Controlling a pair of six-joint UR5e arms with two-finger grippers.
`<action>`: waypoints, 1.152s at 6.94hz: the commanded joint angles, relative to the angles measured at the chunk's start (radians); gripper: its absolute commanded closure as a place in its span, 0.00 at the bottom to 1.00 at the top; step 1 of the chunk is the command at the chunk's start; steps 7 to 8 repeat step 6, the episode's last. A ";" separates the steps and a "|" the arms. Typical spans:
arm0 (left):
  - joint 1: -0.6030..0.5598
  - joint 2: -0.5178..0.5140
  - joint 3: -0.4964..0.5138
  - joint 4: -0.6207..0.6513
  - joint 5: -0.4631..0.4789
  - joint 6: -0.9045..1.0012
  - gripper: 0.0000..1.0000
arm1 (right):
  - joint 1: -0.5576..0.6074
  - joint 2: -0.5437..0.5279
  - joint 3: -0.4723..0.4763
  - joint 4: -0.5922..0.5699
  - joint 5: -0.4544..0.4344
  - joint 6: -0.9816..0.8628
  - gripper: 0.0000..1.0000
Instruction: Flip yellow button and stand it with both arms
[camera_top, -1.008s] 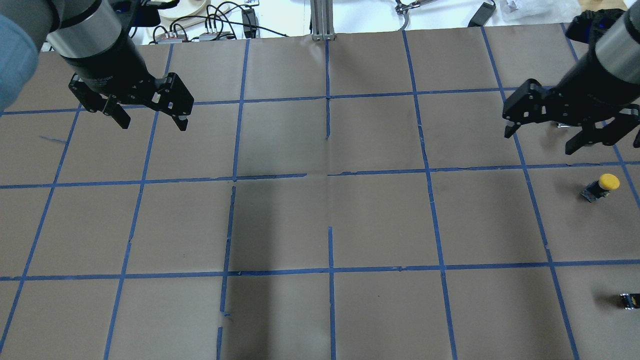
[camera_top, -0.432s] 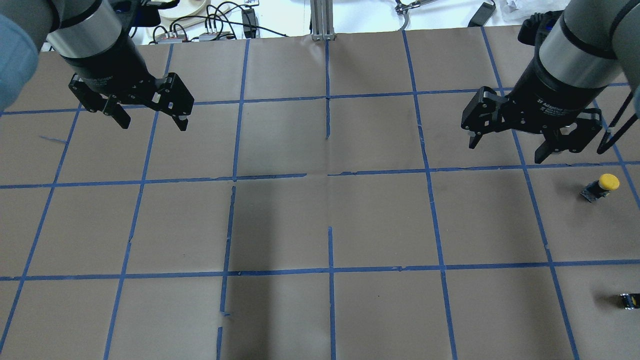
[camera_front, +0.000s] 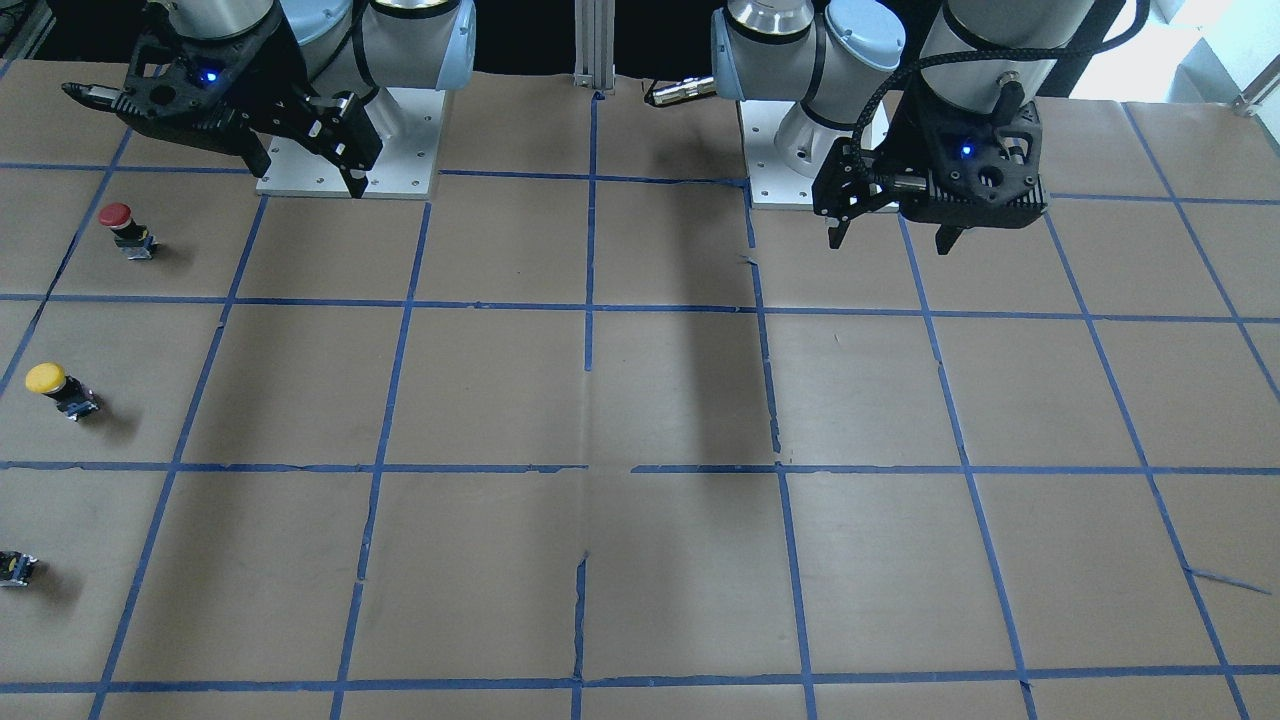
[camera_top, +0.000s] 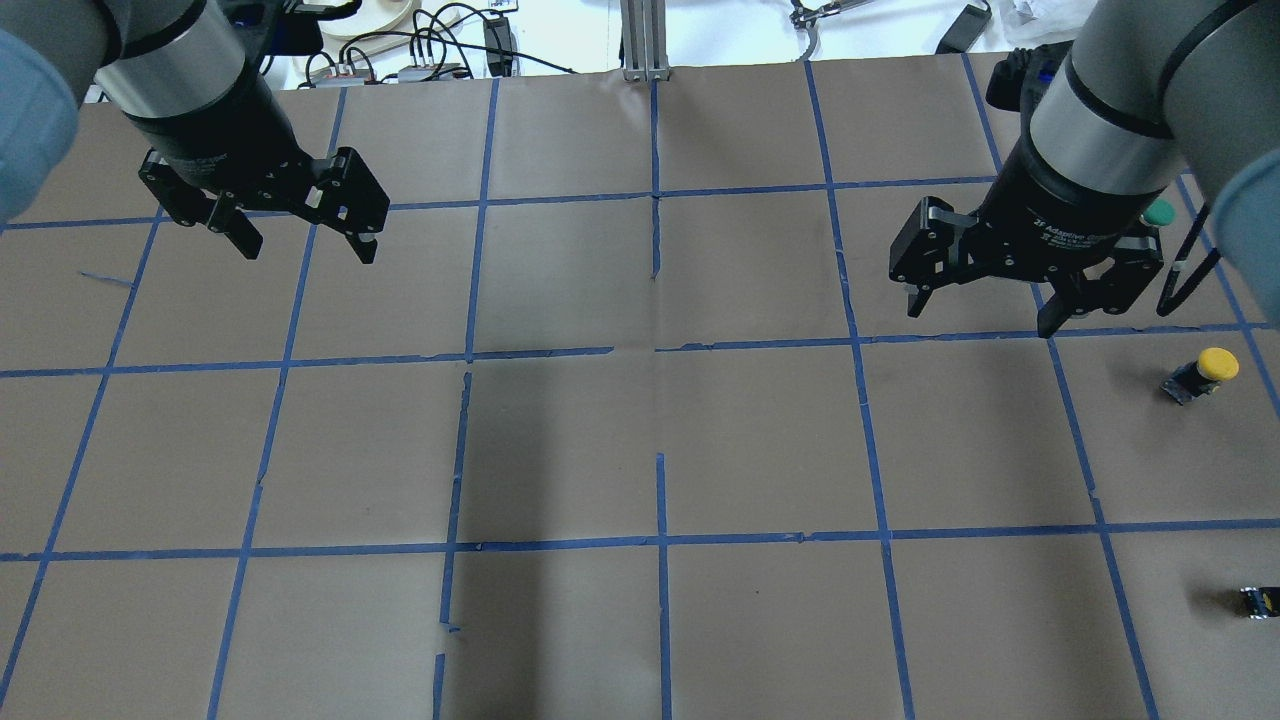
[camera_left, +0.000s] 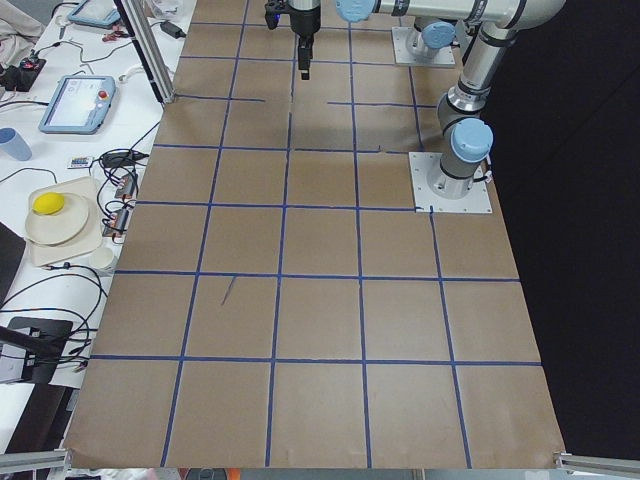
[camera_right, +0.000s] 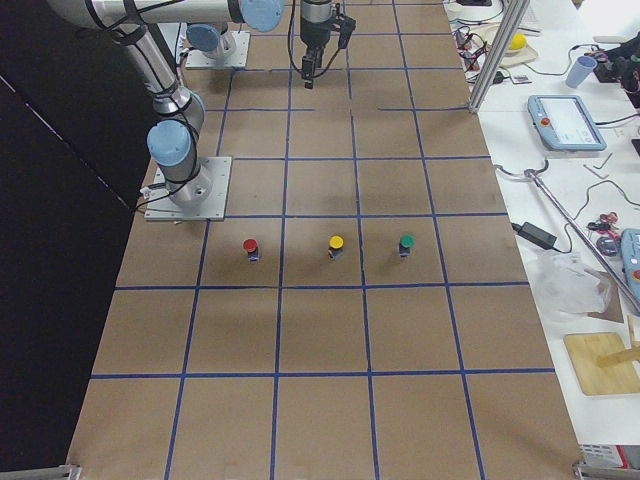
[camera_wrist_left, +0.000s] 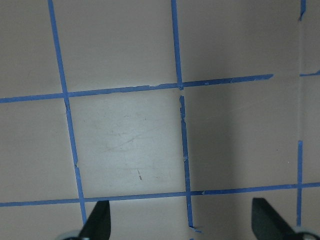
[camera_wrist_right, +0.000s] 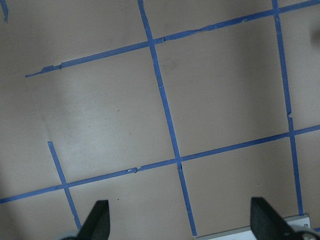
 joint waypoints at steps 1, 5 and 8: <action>-0.006 -0.003 0.000 -0.008 -0.014 -0.011 0.00 | 0.002 -0.005 0.001 -0.002 -0.002 -0.067 0.00; -0.010 0.004 0.017 -0.077 -0.056 -0.037 0.00 | -0.001 -0.007 0.001 -0.003 -0.023 -0.068 0.00; -0.009 0.004 0.018 -0.071 -0.054 -0.037 0.00 | -0.001 -0.007 0.001 -0.004 -0.019 -0.068 0.00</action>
